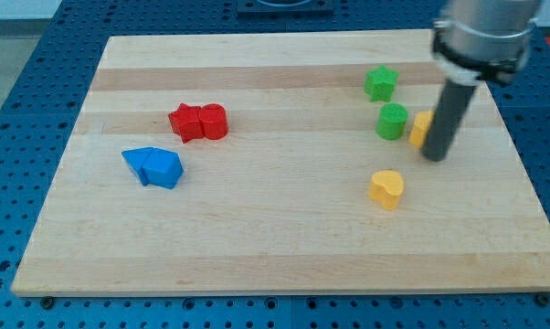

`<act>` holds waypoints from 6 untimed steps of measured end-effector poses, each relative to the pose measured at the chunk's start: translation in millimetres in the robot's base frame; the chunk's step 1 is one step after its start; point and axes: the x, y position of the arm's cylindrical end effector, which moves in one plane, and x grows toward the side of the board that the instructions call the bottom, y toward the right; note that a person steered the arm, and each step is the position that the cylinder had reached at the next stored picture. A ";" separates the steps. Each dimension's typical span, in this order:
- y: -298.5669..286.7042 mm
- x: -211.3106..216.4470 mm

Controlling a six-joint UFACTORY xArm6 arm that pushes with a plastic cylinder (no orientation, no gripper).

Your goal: Tap the bottom right side of the yellow hexagon

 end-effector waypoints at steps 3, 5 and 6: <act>85.2 -62.7; 16.8 -36.4; -5.4 -3.1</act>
